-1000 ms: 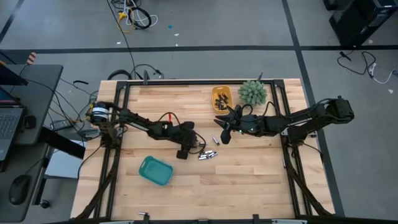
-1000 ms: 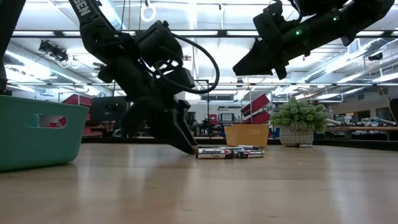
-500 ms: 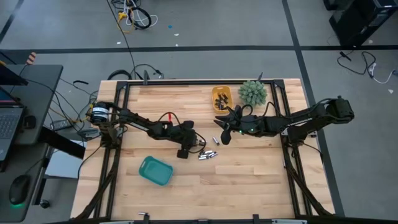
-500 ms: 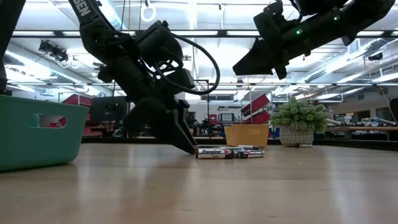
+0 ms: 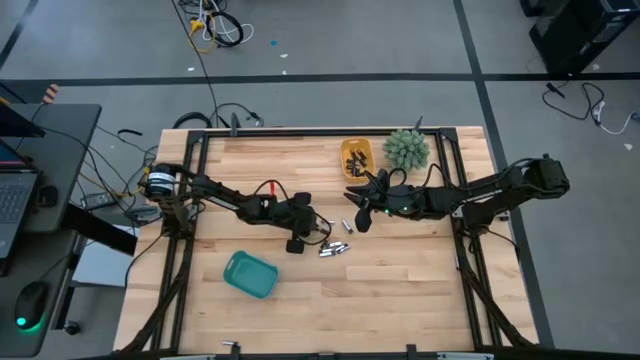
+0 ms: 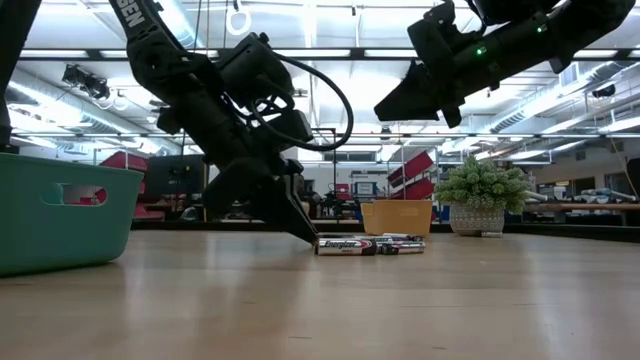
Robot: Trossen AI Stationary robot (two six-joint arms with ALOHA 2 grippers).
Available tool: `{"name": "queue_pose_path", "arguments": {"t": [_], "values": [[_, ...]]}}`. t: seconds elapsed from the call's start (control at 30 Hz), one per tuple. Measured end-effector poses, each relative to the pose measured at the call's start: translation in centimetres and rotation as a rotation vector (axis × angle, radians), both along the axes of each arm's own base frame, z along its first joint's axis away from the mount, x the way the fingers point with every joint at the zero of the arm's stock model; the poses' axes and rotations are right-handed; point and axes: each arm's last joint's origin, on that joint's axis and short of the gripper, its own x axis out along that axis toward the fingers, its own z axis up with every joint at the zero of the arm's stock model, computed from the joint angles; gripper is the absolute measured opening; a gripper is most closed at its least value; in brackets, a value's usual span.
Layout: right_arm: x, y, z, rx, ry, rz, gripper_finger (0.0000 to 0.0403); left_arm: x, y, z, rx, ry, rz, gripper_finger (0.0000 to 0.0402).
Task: Sort batteries
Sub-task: Put the black battery into the yellow bin
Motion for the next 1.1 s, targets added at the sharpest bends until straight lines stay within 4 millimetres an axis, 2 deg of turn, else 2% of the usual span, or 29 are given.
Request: {"name": "queue_pose_path", "arguments": {"t": [0.4, 0.5, 0.7, 0.87, 1.1], "values": [[0.0, 0.0, 0.0, 0.000, 0.000, 0.000, 0.0074, -0.1, -0.1, -0.1, -0.016, 0.008, -0.028, 0.0012], [0.0, 0.0, 0.0, 0.000, 0.001, 0.000, 0.0074, 0.0, -0.2, 0.0, -0.007, -0.003, -0.081, 0.0014], [0.0, 0.0, 0.0, 0.000, 0.001, 0.000, 0.0074, 0.6, -0.3, 0.7, 0.025, -0.099, -0.175, 0.0015], [0.0, 0.0, 0.0, -0.005, 0.003, 0.002, 0.0074, 1.0, -0.1, 1.2, 0.072, -0.165, -0.186, 0.0016], [0.0, 0.0, 0.0, -0.009, 0.005, 0.003, 0.0074, 0.7, 0.5, 0.8, 0.095, -0.114, -0.202, 0.0055]]}}
